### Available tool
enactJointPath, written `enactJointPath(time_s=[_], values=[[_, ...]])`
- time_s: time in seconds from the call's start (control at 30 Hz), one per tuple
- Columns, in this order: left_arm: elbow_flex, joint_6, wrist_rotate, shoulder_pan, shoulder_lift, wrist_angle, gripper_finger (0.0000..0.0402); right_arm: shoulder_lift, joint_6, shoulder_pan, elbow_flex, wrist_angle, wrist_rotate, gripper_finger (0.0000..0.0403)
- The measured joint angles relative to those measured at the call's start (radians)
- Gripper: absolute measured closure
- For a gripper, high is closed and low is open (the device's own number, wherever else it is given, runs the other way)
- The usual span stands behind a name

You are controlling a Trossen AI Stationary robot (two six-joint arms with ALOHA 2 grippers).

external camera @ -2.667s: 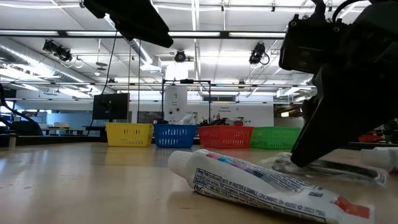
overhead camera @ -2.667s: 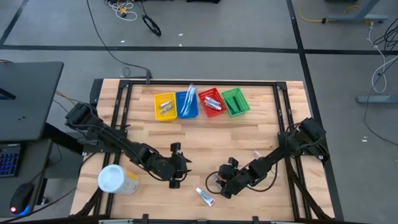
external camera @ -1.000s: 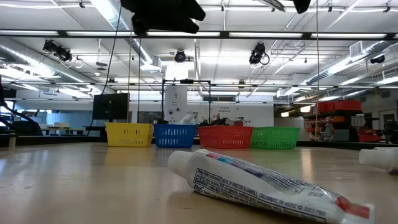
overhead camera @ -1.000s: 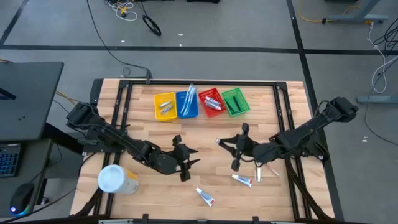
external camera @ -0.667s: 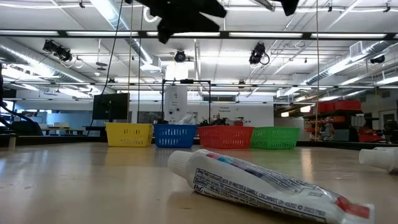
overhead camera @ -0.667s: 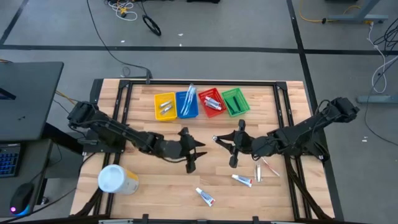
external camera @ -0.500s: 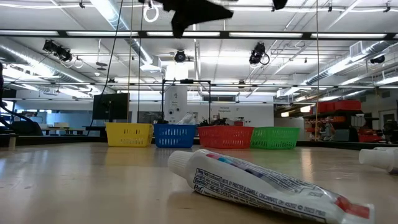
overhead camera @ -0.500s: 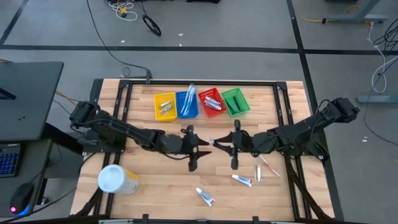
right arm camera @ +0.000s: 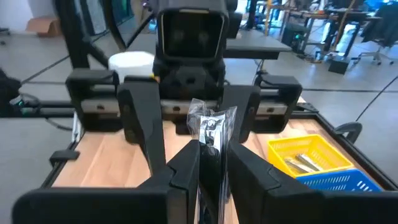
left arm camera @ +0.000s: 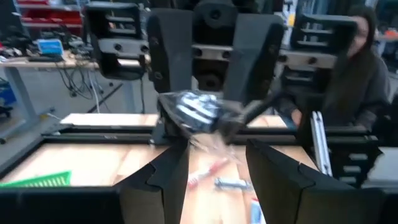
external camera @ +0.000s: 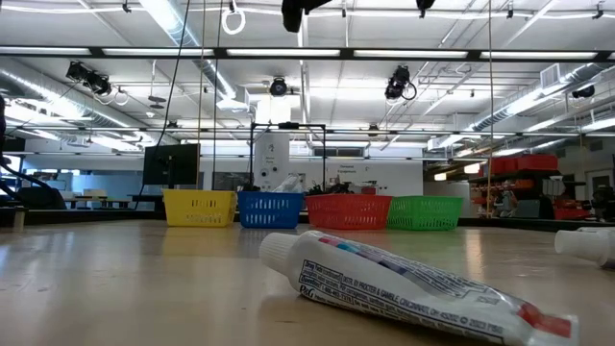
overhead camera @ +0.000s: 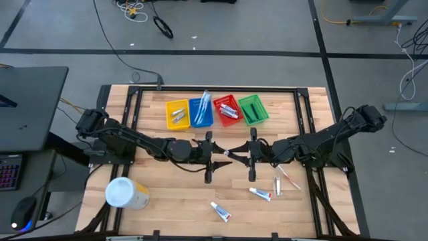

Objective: Pick & Place Travel size toiletries
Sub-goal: Put the left nail cutter into the yellow bin

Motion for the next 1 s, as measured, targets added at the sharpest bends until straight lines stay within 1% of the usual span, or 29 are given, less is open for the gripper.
enactJointPath(time_s=[0.1, 0.3, 0.53, 0.63, 0.73, 0.83, 0.9, 1.0], values=[[0.0, -0.001, 0.003, 0.018, 0.0, 0.028, 0.0233, 0.0, -0.008, -0.018, 0.0, 0.032, -0.034, 0.0326], [0.0, 0.002, 0.07, 0.056, 0.0, 0.042, 0.0233, 0.009, -0.008, -0.06, 0.0, 0.079, -0.114, 0.0326], [-0.001, 0.051, 0.106, 0.068, 0.0, 0.023, 0.0237, 0.049, -0.009, -0.099, 0.0, 0.104, -0.13, 0.0326], [-0.001, 0.053, 0.112, 0.068, 0.0, -0.001, 0.0258, 0.05, -0.027, -0.108, 0.0, 0.126, -0.13, 0.0326], [-0.001, 0.052, 0.107, 0.067, -0.001, -0.035, 0.0288, 0.05, -0.041, -0.111, 0.0, 0.146, -0.133, 0.0326], [-0.001, 0.054, 0.101, 0.067, -0.001, -0.043, 0.0321, 0.05, -0.037, -0.119, 0.0, 0.139, -0.164, 0.0326], [-0.001, 0.054, 0.102, 0.067, -0.001, -0.047, 0.0338, 0.05, -0.029, -0.119, 0.0, 0.128, -0.161, 0.0326], [-0.001, 0.044, 0.101, 0.067, -0.001, -0.049, 0.0348, 0.05, -0.03, -0.118, 0.0, 0.125, -0.162, 0.0326]])
